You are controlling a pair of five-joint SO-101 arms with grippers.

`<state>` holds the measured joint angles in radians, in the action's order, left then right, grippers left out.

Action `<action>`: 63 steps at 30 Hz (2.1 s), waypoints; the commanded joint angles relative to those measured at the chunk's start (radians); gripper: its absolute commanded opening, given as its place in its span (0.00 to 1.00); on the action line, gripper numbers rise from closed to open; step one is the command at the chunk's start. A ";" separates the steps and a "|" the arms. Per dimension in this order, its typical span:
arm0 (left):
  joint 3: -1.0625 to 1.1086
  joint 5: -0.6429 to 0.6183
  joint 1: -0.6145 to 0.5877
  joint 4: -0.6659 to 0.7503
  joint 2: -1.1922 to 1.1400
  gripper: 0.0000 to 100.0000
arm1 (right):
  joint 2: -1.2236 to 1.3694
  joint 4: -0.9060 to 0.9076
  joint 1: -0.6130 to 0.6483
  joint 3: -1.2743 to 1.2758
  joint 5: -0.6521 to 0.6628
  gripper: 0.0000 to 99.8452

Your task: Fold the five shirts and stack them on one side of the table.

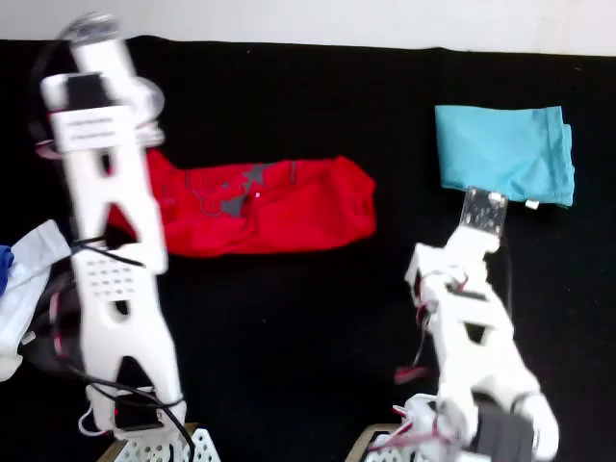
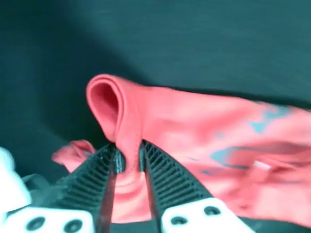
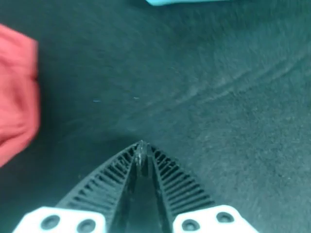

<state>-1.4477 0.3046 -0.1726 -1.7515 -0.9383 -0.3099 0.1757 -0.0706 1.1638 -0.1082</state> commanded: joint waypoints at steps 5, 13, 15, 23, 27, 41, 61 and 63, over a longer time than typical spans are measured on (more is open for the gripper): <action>-0.038 -0.026 0.389 0.100 0.068 0.01 | 0.068 0.091 -0.019 -0.134 -0.048 0.01; 0.068 -0.020 0.584 0.500 -0.038 0.01 | 0.073 0.091 -0.015 -0.142 -0.046 0.01; 0.079 -0.020 0.602 0.532 -0.081 0.01 | 0.073 0.091 -0.015 -0.142 -0.046 0.01; 0.050 -0.025 0.570 0.548 -0.114 0.19 | 0.074 0.091 -0.012 -0.142 -0.046 0.01; -0.127 -0.023 0.498 0.440 -0.102 0.18 | 0.074 0.091 -0.001 -0.142 -0.044 0.01; -0.073 -0.026 0.430 -0.009 -0.225 0.01 | 0.074 0.091 0.002 -0.142 -0.044 0.01; -0.217 -0.097 0.621 -0.005 -0.251 0.01 | 0.074 0.067 0.001 -0.134 -0.046 0.01; -0.216 -0.098 0.578 -0.005 -0.208 0.01 | 0.074 0.067 0.001 -0.134 -0.046 0.01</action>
<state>-1.6256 0.2125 0.4626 -1.7545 -1.2160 -0.2363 0.2570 -0.0783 1.0656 -0.1450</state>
